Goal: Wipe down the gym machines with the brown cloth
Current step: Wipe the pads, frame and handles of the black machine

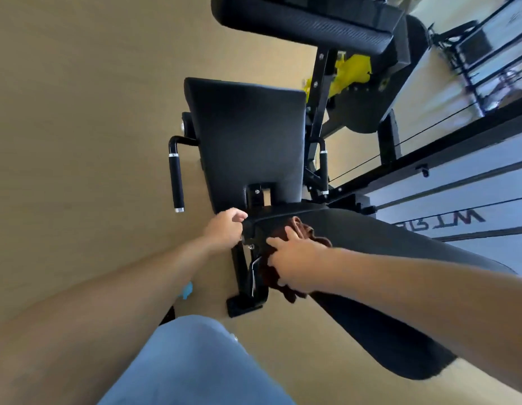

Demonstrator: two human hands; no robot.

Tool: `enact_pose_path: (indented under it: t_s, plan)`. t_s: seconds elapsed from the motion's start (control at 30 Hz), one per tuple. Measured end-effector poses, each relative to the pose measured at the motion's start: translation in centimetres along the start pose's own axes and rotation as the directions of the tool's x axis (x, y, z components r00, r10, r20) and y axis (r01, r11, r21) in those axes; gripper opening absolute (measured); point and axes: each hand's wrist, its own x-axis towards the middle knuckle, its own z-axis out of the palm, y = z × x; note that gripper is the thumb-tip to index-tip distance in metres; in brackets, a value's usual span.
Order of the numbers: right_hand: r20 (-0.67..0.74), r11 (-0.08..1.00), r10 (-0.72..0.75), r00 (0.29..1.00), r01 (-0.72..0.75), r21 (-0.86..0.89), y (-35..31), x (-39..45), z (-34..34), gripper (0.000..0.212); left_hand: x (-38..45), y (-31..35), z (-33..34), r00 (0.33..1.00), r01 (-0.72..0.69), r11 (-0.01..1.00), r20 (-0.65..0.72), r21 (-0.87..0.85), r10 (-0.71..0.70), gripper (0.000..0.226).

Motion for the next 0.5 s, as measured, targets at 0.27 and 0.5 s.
enact_pose_path:
  t_s: [0.27, 0.5]
  plan:
    - [-0.037, 0.995, -0.077, 0.996, 0.074, -0.072, -0.8, -7.6, -0.2, 0.043, -6.7, -0.2, 3.2, 0.969, -0.100, 0.989, -0.235, -0.110, 0.072, 0.021]
    - [-0.275, 0.987, -0.154, 0.949, 0.160, -0.003, 0.5, -19.6, 4.5, 0.029, -14.2, 8.3, 7.7, 0.937, -0.291, 0.946, -0.239, -0.141, 0.253, 0.024]
